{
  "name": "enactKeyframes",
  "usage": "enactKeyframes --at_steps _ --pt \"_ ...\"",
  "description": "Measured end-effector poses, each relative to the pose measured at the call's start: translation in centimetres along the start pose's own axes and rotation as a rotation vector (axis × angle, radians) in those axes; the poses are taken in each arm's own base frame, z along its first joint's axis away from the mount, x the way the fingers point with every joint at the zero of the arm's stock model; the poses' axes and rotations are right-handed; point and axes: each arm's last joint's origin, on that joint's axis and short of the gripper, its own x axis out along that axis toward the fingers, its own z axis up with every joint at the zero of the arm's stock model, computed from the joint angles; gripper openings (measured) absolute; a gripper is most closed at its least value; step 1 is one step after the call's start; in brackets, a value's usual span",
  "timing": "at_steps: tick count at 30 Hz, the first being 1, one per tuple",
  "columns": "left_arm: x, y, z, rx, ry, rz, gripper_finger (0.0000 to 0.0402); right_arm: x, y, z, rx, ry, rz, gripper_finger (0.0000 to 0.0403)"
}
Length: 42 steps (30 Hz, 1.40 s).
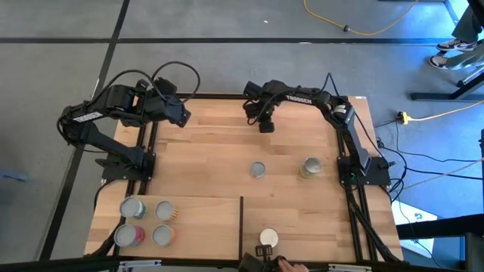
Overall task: Pick and place cans onto a shelf
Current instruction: Put the canned pineapple ring on the shelf
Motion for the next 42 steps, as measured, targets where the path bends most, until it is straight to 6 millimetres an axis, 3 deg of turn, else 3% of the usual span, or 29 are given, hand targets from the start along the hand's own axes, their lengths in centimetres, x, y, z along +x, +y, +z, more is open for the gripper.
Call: enactKeyframes --at_steps 6,42 --pt "0.00 0.00 0.00 0.000 0.000 0.000 0.0032 0.78 0.00 -0.01 -0.006 -0.023 -0.017 0.0056" --pt "0.00 0.00 0.00 -0.001 0.000 0.000 0.0032 0.54 -0.23 0.28 -0.038 -0.006 -0.094 0.0056"
